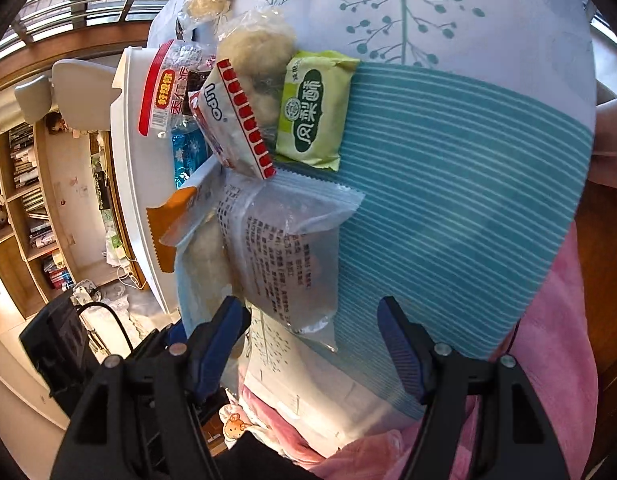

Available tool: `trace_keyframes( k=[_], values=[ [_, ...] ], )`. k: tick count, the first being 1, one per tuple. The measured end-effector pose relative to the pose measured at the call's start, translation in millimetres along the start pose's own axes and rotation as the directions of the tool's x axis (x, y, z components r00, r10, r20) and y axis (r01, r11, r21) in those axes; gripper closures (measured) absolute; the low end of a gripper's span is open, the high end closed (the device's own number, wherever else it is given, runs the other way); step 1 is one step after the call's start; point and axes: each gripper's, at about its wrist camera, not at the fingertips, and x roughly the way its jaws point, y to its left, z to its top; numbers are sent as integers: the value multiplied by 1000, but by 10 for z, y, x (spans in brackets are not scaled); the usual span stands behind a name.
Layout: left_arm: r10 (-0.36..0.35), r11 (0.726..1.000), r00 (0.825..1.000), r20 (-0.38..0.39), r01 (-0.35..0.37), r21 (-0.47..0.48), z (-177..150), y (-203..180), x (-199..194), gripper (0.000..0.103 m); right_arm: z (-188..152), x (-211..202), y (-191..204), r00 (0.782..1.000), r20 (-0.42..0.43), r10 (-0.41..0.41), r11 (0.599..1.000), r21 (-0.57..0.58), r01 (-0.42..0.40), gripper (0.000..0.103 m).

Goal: Organize snacks
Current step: 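Grasp the large clear bag with the left gripper while the right gripper grasps the clear printed bag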

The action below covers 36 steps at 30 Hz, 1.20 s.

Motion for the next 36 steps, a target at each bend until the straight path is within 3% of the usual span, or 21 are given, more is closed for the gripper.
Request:
trace_keyframes(
  k=[7, 17, 24, 32, 36],
  values=[
    [-36, 999, 998, 49, 37, -31, 26, 225, -144, 71, 19, 90, 164, 998, 12, -59, 998, -26, 59, 32],
    [-95, 986, 994, 61, 103, -132, -37, 494, -268, 74, 54, 240, 434, 990, 54, -129, 991, -27, 131, 32],
    [-130, 970, 988, 85, 145, -196, -185, 595, -326, 77, 117, 301, 552, 981, 88, -173, 985, 39, 170, 27],
    [-174, 951, 978, 115, 197, -240, -237, 749, -321, 78, 235, 511, 688, 959, 110, -262, 958, 151, 244, 21],
    [-189, 943, 974, 127, 216, -252, -248, 773, -319, 78, 290, 614, 851, 940, 119, -319, 942, 148, 300, 21]
  ],
)
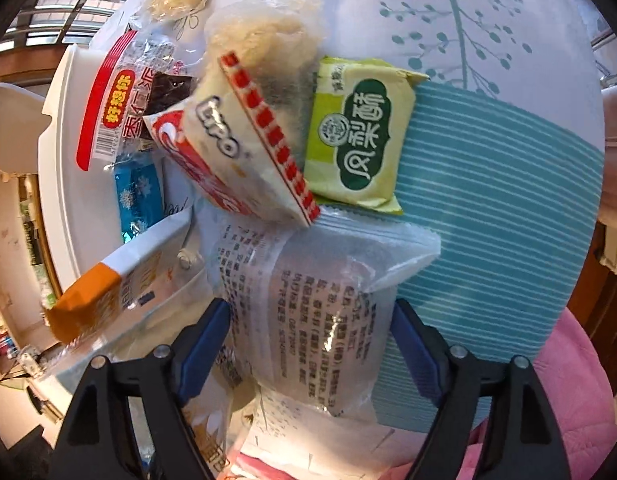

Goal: Organize snacks
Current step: 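Grasp the large clear bag with the left gripper while the right gripper grasps the clear printed bag, then lift both clear bags into the white basket and open both grippers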

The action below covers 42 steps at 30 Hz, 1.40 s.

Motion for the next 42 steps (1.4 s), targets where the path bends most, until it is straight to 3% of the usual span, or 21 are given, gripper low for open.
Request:
trace_keyframes(
  k=[8, 12, 20, 26, 33, 37, 42],
  values=[
    [-29, 998, 999, 20, 30, -52, -33, 84, -30, 78, -37, 167, 346, 991, -17, -135, 988, -74, 133, 19],
    [-36, 994, 999, 28, 39, -99, -24, 142, -36, 78, 10, 231, 527, 988, -50, -149, 983, -115, 142, 22],
    [-15, 971, 1000, -2, 14, -237, 19, 101, -11, 81, 193, 303, 498, 963, -215, -164, 975, -182, 126, 32],
    [28, 950, 999, -29, -36, -310, 29, -20, -69, 83, 458, 369, 484, 905, -397, -155, 979, -184, 87, 36],
    [85, 932, 996, 23, -71, -356, 28, -258, -454, 85, 790, 261, 635, 878, -450, -165, 966, -254, 51, 36],
    [79, 931, 994, 77, -47, -361, 38, -350, -763, 85, 980, 55, 858, 869, -471, -150, 952, -307, -2, 36],
    [117, 928, 982, 150, -54, -370, 53, -464, -1175, 85, 1155, -228, 1168, 875, -464, -138, 917, -393, -63, 36]
  ],
)
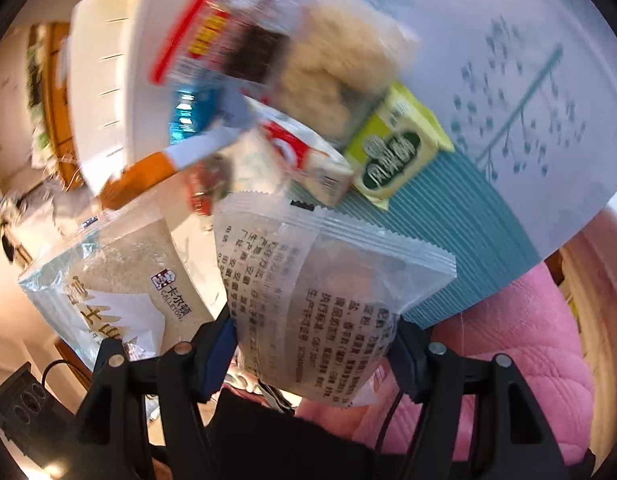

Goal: Organize snacks
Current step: 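Lift both clear bags into the white basket and open both grippers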

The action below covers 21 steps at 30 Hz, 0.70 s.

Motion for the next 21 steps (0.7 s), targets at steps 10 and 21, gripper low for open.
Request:
trace_keyframes(
  k=[10, 21],
  values=[
    [29, 999, 987, 156, -25, -28, 188, -6, -583, 85, 193, -547, 477, 993, 116, 35, 983, -183, -13, 36],
    [57, 995, 956, 288, -29, -99, 594, 192, -742, 89, -26, -630, 1004, 966, 219, 136, 944, -325, -59, 36]
  ],
)
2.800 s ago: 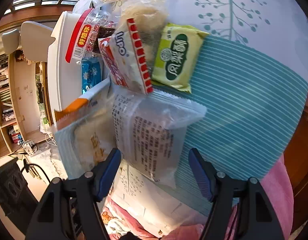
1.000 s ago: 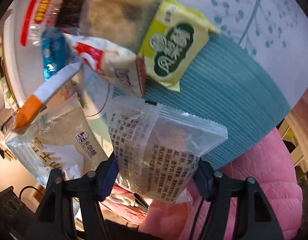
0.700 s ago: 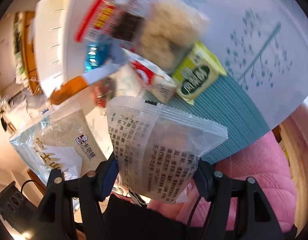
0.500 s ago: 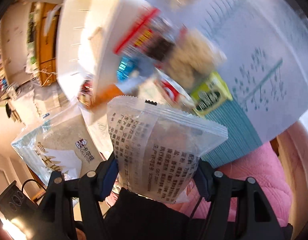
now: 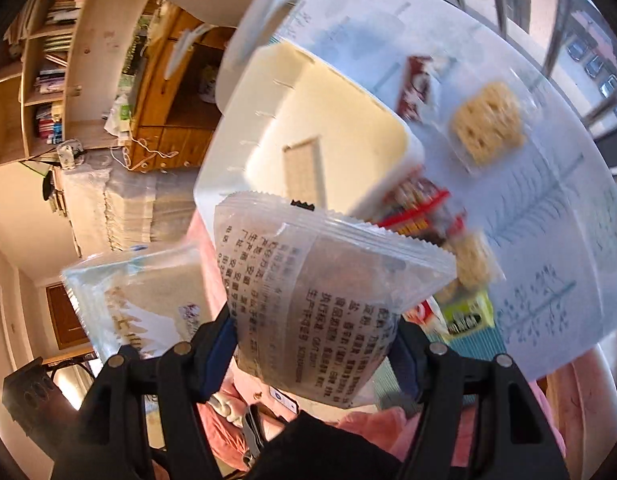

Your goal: Organize snacks

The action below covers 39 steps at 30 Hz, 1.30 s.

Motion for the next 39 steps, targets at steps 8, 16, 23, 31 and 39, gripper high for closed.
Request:
trace_keyframes(
  k=[8, 16, 23, 31, 39],
  values=[
    [-5, 997, 1000, 13, 6, -82, 265, 220, 303, 93, 80, -70, 17, 997, 49, 62, 997, -50, -59, 32],
    [-11, 994, 999, -46, 6, -112, 205, 364, 531, 93, 257, 64, 149, 989, 115, 93, 993, -78, -85, 22],
    [-43, 992, 996, -76, 34, -124, 73, 441, 584, 92, 189, 94, 180, 990, 130, 59, 996, -77, -49, 21],
    [-95, 989, 991, -99, 83, -121, -165, 503, 547, 83, -146, -22, 119, 982, 190, 12, 997, -74, 3, 20],
    [-124, 987, 984, -128, 110, -113, -490, 723, 473, 78, -652, -129, -70, 969, 241, -64, 994, -72, 83, 20]
  ],
)
